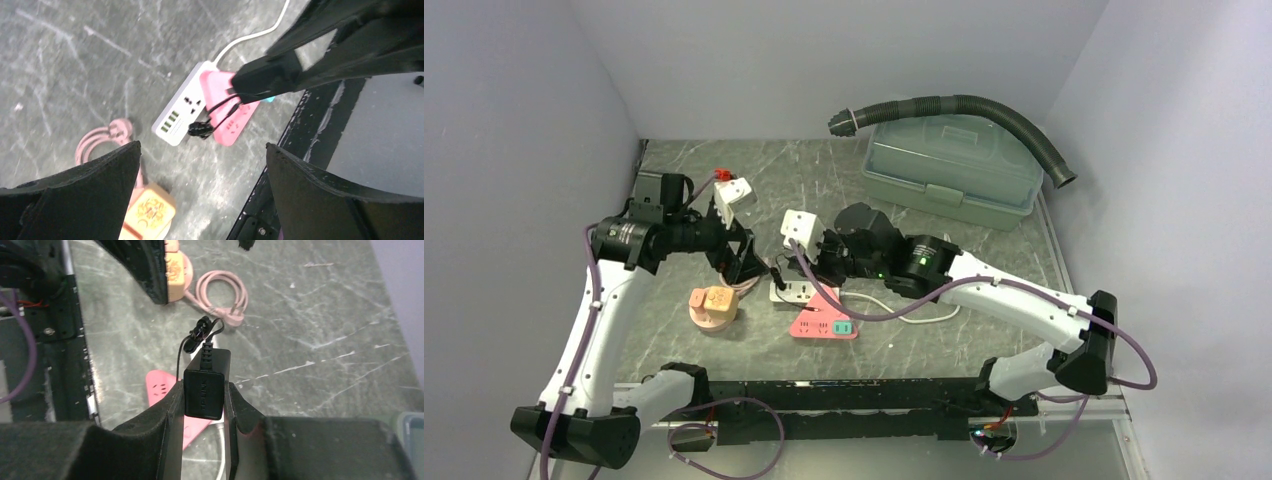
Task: Insert the plug
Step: Insert the plug into the socket.
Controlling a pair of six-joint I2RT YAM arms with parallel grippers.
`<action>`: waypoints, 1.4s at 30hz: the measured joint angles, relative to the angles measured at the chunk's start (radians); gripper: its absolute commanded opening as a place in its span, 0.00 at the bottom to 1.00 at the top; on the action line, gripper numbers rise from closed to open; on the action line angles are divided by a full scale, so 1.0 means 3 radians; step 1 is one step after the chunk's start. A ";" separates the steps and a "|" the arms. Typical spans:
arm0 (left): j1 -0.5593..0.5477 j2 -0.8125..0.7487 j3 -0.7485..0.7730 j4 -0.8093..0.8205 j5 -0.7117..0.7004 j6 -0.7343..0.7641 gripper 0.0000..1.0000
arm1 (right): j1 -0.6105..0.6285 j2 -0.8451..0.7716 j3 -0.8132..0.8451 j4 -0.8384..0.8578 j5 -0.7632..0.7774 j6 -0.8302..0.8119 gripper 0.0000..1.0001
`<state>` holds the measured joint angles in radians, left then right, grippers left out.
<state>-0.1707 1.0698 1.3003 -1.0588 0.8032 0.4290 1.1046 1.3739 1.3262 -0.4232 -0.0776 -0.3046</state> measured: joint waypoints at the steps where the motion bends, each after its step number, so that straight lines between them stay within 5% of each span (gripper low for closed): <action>1: 0.0004 -0.0009 0.0000 -0.0038 -0.0088 0.0009 1.00 | 0.0005 0.0029 0.0071 -0.0089 -0.0033 0.0033 0.00; 16: 0.0500 -0.0169 -0.0357 0.0257 -0.1264 -0.0195 1.00 | 0.0379 0.0708 0.0464 -0.0599 -0.0369 0.0168 0.00; 42: 0.0515 -0.0122 -0.0561 0.0299 -0.1283 -0.0191 1.00 | 0.0373 0.1092 0.0081 -0.0654 -0.0230 -0.0114 0.00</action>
<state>-0.0162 1.0332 1.1320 -0.9691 0.4183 0.3717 1.2163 1.7016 1.3506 -0.6193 -0.1467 -0.3389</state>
